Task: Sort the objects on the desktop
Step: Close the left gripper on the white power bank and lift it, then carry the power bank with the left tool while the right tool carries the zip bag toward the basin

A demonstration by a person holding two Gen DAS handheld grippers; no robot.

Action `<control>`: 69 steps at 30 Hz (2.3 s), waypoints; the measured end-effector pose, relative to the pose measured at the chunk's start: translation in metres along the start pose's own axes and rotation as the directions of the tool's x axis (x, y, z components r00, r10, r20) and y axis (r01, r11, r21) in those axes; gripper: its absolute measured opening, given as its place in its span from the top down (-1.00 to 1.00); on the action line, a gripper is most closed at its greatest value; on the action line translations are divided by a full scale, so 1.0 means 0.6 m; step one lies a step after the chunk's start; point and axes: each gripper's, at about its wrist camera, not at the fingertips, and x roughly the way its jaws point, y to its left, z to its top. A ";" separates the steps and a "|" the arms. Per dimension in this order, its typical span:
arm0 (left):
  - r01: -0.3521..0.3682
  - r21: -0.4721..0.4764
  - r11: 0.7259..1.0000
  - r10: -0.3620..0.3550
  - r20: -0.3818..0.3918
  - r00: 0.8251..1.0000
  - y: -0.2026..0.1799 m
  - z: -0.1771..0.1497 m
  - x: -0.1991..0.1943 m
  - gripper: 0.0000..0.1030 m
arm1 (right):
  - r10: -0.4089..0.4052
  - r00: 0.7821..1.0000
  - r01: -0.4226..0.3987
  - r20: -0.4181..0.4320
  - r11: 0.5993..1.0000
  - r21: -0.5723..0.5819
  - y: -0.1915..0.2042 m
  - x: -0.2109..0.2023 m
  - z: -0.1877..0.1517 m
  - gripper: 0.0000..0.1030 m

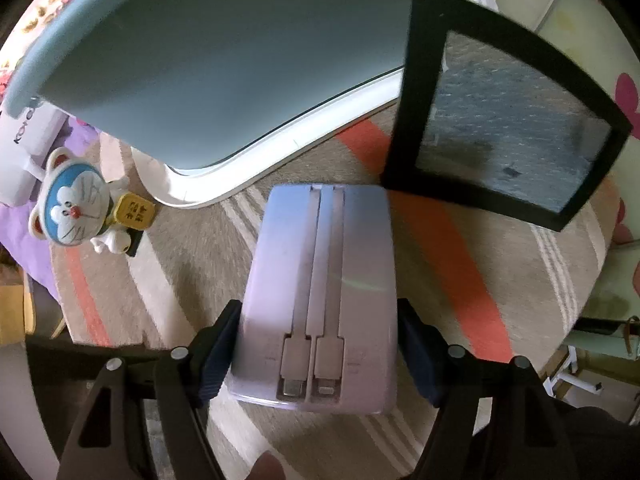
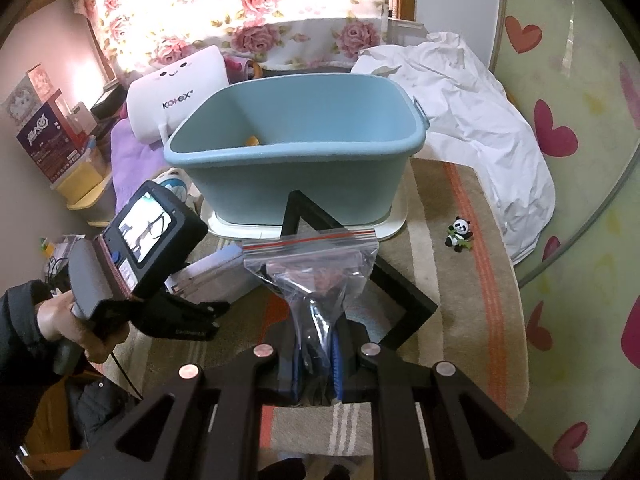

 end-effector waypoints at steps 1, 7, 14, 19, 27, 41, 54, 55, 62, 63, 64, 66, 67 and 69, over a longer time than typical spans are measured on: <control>0.001 -0.002 1.000 -0.001 0.006 1.000 -0.003 -0.005 -0.008 -0.50 | 0.000 1.000 0.000 0.003 1.000 0.000 0.000 -0.003 0.000 0.78; 0.006 -0.024 1.000 -0.005 0.036 0.999 -0.009 -0.033 -0.056 -0.48 | 0.005 1.000 -0.005 0.022 1.000 -0.001 -0.005 -0.023 0.001 0.78; 0.005 -0.066 0.998 -0.004 0.025 1.000 0.020 -0.005 -0.072 -0.46 | 0.010 0.999 -0.009 0.053 1.000 -0.014 -0.007 -0.054 0.005 0.77; 0.013 -0.105 0.994 -0.009 0.036 0.999 0.028 -0.013 -0.059 -0.46 | 0.016 0.998 -0.014 0.067 0.999 -0.030 -0.006 -0.073 0.004 0.78; 0.021 -0.175 0.984 -0.004 0.098 0.995 0.008 -0.024 -0.139 -0.46 | 0.034 0.997 -0.030 0.073 0.998 -0.057 -0.007 -0.091 0.001 0.77; -0.020 -0.254 0.967 0.060 0.150 0.987 -0.018 0.015 -0.243 -0.46 | 0.066 0.990 -0.055 0.126 0.995 -0.087 -0.031 -0.133 0.032 0.77; -0.062 -0.282 0.957 0.120 0.193 0.974 -0.060 0.065 -0.344 -0.46 | 0.097 0.979 -0.078 0.181 0.991 -0.109 -0.085 -0.169 0.095 0.77; -0.068 -0.285 0.956 0.126 0.190 0.974 -0.065 0.067 -0.353 -0.46 | 0.100 0.978 -0.081 0.182 0.991 -0.107 -0.091 -0.173 0.100 0.77; -0.091 -0.290 0.953 0.151 0.193 0.970 -0.104 0.084 -0.409 -0.46 | 0.114 0.976 -0.095 0.187 0.990 -0.106 -0.126 -0.198 0.120 0.77; -0.089 -0.293 0.952 0.151 0.196 0.969 -0.109 0.087 -0.414 -0.46 | 0.116 0.975 -0.096 0.191 0.989 -0.111 -0.129 -0.202 0.122 0.77; -0.087 -0.295 0.951 0.151 0.200 0.968 -0.114 0.089 -0.419 -0.46 | 0.120 0.974 -0.099 0.195 0.988 -0.115 -0.132 -0.206 0.123 0.77; -0.085 -0.305 0.949 0.153 0.208 0.966 -0.121 0.094 -0.428 -0.46 | 0.127 0.972 -0.104 0.200 0.987 -0.124 -0.137 -0.212 0.124 0.77; -0.086 -0.310 0.947 0.156 0.210 0.965 -0.124 0.095 -0.430 -0.46 | 0.129 0.971 -0.104 0.201 0.986 -0.128 -0.140 -0.214 0.124 0.77; -0.089 -0.320 0.943 0.163 0.211 0.964 -0.129 0.100 -0.434 -0.46 | 0.132 0.971 -0.106 0.201 0.985 -0.136 -0.145 -0.216 0.125 0.77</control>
